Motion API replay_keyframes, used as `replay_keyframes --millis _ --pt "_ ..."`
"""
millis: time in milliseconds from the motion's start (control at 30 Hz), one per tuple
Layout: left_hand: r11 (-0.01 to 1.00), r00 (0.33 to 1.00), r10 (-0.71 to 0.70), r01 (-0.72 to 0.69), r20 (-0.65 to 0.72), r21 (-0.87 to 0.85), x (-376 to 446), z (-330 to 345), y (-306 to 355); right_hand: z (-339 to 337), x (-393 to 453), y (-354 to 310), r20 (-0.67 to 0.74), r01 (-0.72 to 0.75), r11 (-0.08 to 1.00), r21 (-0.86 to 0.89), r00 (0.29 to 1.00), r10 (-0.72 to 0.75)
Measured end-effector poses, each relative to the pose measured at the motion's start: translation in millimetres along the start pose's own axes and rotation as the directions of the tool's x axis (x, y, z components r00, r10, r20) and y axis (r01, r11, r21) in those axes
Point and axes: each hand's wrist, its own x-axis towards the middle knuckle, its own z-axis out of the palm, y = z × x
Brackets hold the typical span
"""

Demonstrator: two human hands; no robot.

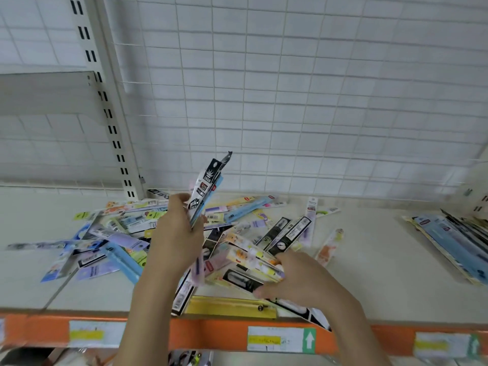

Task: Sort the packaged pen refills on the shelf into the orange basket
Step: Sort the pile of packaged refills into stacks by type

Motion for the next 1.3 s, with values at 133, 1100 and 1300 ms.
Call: replay_keyframes --millis 133,1100,1300 --pt "0.999 0.999 -0.038 0.039 -0.031 0.02 -2 -8 -7 3 4 -1 0.018 -0.005 1.0 -0.002 1.0 0.005" --pt "0.996 0.999 -0.053 0.053 -0.003 -0.07 -4 3 -19 -20 -3 4 -0.19 -0.022 0.997 -0.074 0.982 0.008" --pt "0.996 0.998 -0.06 0.06 -0.012 -0.068 -1 4 -20 -30 -4 4 -0.257 -0.061 0.998 -0.031 0.965 0.051"
